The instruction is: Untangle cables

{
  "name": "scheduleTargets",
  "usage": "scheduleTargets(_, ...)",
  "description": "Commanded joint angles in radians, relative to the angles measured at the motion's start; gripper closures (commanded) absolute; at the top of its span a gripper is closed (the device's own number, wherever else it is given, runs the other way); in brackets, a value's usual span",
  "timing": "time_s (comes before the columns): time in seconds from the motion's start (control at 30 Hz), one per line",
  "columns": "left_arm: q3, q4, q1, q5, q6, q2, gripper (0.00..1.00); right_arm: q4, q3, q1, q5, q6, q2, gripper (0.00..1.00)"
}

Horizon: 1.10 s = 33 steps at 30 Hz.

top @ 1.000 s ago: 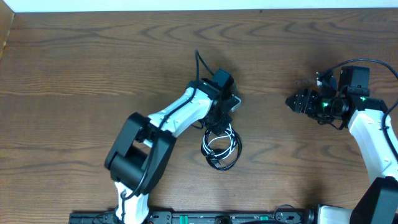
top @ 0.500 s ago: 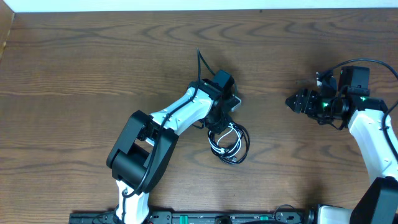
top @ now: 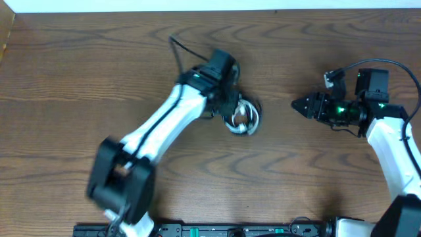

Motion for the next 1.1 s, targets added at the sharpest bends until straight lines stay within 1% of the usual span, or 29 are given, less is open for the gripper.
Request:
scheduleTargets(0.0, 0.031, -0.027, -0.009, 0.042, -0.085, -0.114, 0.93, 0.021, 0.0, 0.055, -0.062, -0.01, -0.053, 0.37)
scheduleTargets(0.13, 0.031, -0.053, -0.008, 0.102, -0.085, -0.135, 0.93, 0.076, -0.001, 0.129, -0.061, 0.059, -0.056, 0.42)
scheduleTargets(0.2, 0.029, -0.053, -0.008, 0.108, -0.11, -0.135, 0.92, 0.1, -0.001, 0.163, -0.049, 0.081, -0.056, 0.47)
scheduleTargets(0.3, 0.029, -0.05, -0.008, 0.106, -0.158, -0.135, 0.93, 0.114, -0.001, 0.225, 0.041, 0.165, -0.056, 0.62)
scheduleTargets(0.33, 0.029, -0.05, -0.008, 0.1, -0.172, -0.135, 0.93, 0.114, -0.001, 0.243, 0.07, 0.185, -0.056, 0.71)
scheduleTargets(0.4, 0.029, -0.046, -0.008, 0.097, -0.206, -0.134, 0.93, 0.114, -0.001, 0.289, 0.122, 0.225, -0.056, 0.83)
scheduleTargets(0.5, 0.028, -0.041, -0.008, 0.092, -0.283, -0.134, 0.93, 0.114, -0.001, 0.341, 0.196, 0.293, -0.056, 0.97)
scheduleTargets(0.6, 0.028, -0.041, -0.008, 0.048, -0.366, -0.134, 0.93, 0.113, -0.001, 0.376, 0.273, 0.358, -0.052, 0.99)
scheduleTargets(0.7, 0.028, -0.04, -0.008, 0.045, -0.432, -0.134, 0.93, 0.114, -0.001, 0.406, 0.338, 0.419, -0.041, 0.99)
scheduleTargets(0.83, 0.028, -0.04, -0.008, 0.045, -0.465, -0.134, 0.93, 0.116, -0.001, 0.42, 0.361, 0.429, -0.011, 0.99)
scheduleTargets(1.07, 0.028, -0.04, -0.01, 0.056, -0.474, -0.134, 0.93, 0.158, -0.001, 0.443, 0.334, 0.433, 0.055, 0.99)
